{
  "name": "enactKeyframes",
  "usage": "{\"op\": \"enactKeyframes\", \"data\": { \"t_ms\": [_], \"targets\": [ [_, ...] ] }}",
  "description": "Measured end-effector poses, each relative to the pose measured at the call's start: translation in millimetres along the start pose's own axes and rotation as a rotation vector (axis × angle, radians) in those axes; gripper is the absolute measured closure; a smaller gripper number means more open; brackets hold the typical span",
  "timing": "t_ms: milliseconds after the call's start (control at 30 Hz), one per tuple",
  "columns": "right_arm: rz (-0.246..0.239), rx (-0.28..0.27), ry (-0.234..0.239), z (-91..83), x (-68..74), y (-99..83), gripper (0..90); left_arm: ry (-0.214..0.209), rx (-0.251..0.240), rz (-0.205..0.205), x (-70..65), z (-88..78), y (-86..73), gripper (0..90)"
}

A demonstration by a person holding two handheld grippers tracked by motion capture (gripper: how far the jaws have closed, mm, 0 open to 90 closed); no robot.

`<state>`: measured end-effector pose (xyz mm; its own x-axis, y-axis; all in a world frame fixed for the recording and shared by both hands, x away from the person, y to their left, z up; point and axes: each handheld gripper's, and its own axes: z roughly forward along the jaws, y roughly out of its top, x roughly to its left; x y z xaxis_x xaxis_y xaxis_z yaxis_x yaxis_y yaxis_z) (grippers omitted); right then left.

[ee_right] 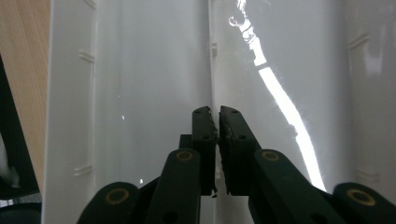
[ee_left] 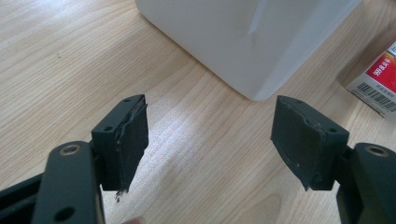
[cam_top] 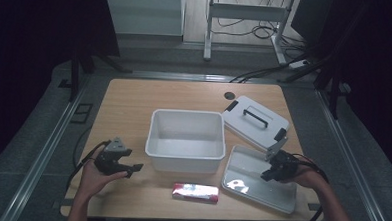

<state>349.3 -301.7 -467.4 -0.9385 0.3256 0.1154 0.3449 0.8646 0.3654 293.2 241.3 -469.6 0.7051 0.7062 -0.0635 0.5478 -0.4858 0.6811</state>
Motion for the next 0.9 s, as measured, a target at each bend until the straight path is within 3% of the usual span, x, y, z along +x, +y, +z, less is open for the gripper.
{"op": "enactKeyframes", "data": {
  "t_ms": [200,433,733,900],
  "targets": [
    [0.0,-0.067,-0.042,-20.0,9.1,8.8,73.6,0.0,0.0,0.0,-0.1,-0.1,0.0,27.5],
    [-0.027,-0.152,-0.078,-37.4,35.3,30.3,58.8,0.002,-0.005,-0.001,0.4,-1.6,-0.3,27.5],
    [-0.04,-0.239,-0.111,-43.6,63.9,52.4,52.9,0.003,-0.011,-0.001,1.1,-3.9,-0.6,27.5],
    [-0.057,-0.281,-0.095,-49.1,72.6,65.8,52.6,0.002,-0.009,-0.001,1.2,-3.3,-0.6,27.5]
  ]
}}
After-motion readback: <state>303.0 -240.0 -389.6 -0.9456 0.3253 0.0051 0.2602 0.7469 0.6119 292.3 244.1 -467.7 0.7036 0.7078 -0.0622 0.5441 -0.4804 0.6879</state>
